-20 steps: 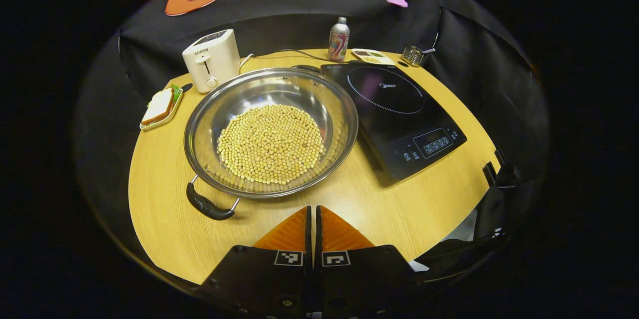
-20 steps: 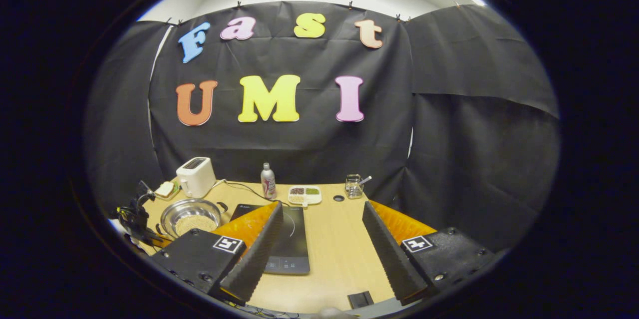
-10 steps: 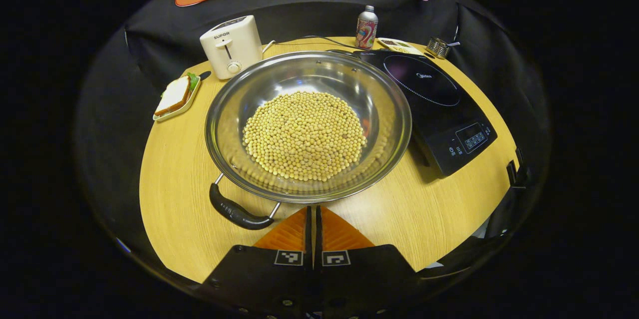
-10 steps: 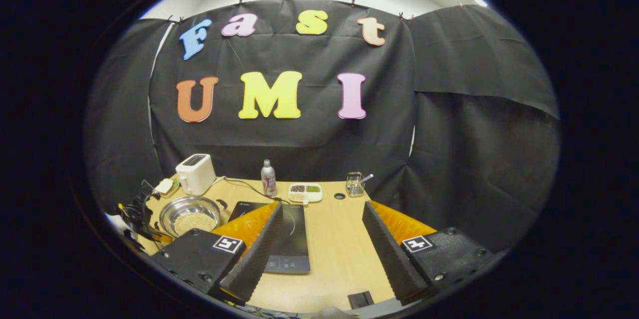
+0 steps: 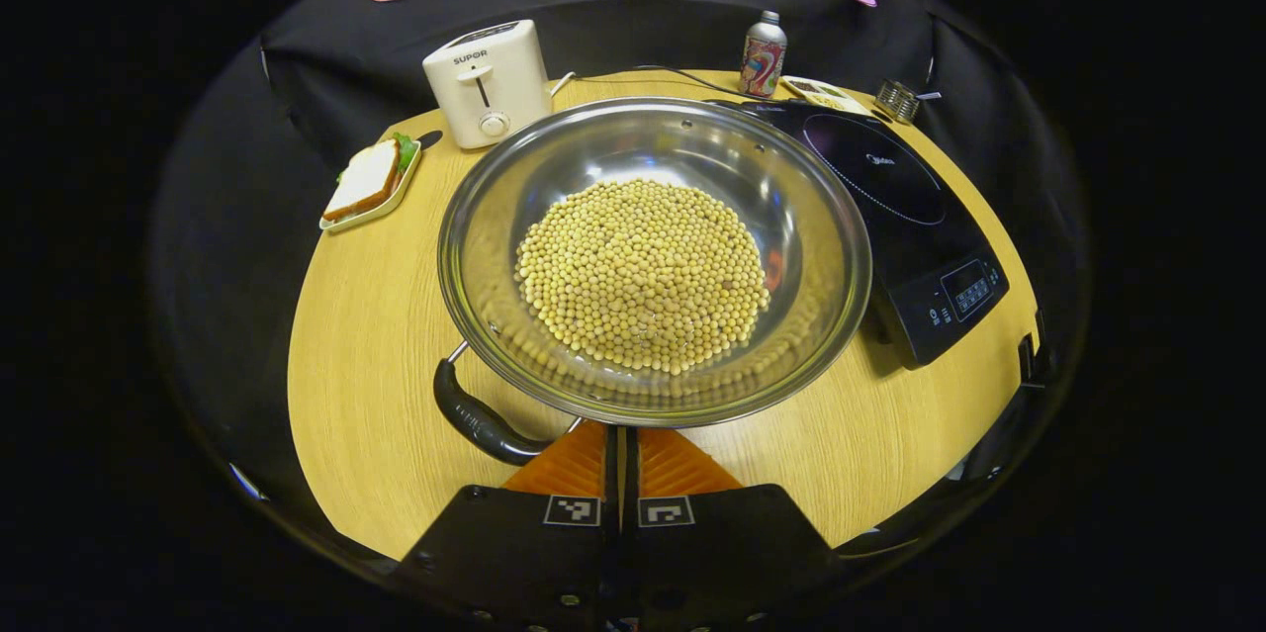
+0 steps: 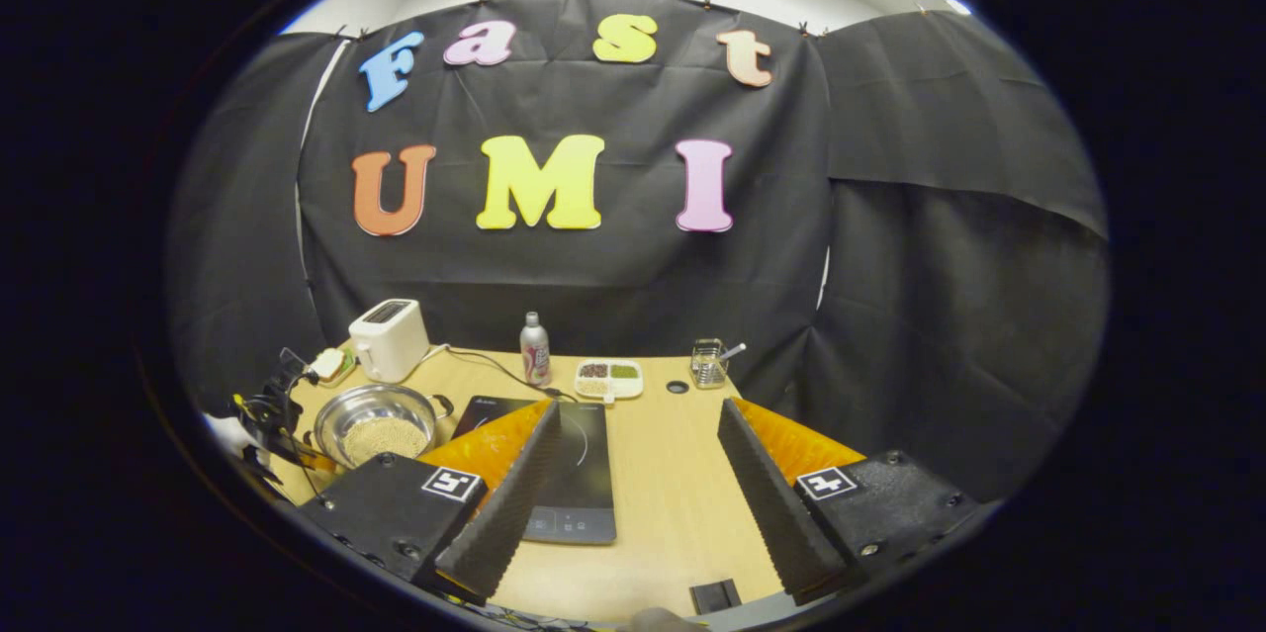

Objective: First push the handle of the pot to place it horizontally, then grasp the pot with both hands and set it on the induction cooktop.

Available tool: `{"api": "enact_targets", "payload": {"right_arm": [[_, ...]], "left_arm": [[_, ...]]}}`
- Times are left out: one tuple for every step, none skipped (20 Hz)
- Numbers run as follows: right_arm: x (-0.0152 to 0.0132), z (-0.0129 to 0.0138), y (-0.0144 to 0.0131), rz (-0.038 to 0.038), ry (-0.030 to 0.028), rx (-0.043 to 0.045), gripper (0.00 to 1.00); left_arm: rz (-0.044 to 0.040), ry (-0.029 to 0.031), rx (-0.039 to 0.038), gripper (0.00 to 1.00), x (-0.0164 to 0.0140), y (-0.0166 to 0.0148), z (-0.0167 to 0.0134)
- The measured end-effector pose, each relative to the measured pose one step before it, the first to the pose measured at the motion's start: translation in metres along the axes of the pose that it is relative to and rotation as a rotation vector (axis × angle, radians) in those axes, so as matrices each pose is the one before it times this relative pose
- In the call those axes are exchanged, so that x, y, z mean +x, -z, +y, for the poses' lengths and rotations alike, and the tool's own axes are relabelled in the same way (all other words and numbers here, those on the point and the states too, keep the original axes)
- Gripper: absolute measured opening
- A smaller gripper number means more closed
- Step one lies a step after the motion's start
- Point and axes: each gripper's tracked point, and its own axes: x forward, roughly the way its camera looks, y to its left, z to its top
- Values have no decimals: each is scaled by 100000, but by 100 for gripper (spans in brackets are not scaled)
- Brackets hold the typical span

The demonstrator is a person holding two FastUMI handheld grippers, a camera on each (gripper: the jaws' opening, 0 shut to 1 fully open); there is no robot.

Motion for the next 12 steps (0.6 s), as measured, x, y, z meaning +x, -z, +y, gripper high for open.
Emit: {"api": "enact_targets", "payload": {"right_arm": [[157,-84,79,111,4,256,97],[81,-62,46,119,38,199,98],[26,24,70,67,-5,68,98],[111,-72,-13,323,93,-84,98],[263,-54,115,257,-56,-7,98],[39,76,7,300,-77,17,97],[140,21,152,285,-219,18,97],[43,31,18,140,-64,-37,98],[73,97,-25,120,-79,-169,98],[88,-22,-55,172,12,-234,98],[127,42,4,25,43,-135,98],[53,34,-116,59,-45,-115,97]], "left_arm": [[216,-613,-419,10,126,-57,291],[25,-636,-190,10,33,-74,188],[189,-641,-151,0,-19,31,271],[140,-537,-355,10,46,-18,278],[48,-332,-545,10,159,-63,292],[228,-497,-700,10,88,28,324],[116,-392,-704,0,166,-2,392],[206,-495,-652,10,49,-44,287],[-230,-733,-619,0,82,-54,359],[299,-530,-447,0,152,-59,319],[94,-479,-520,0,127,-87,375],[-34,-440,-35,0,94,-125,247]]}}
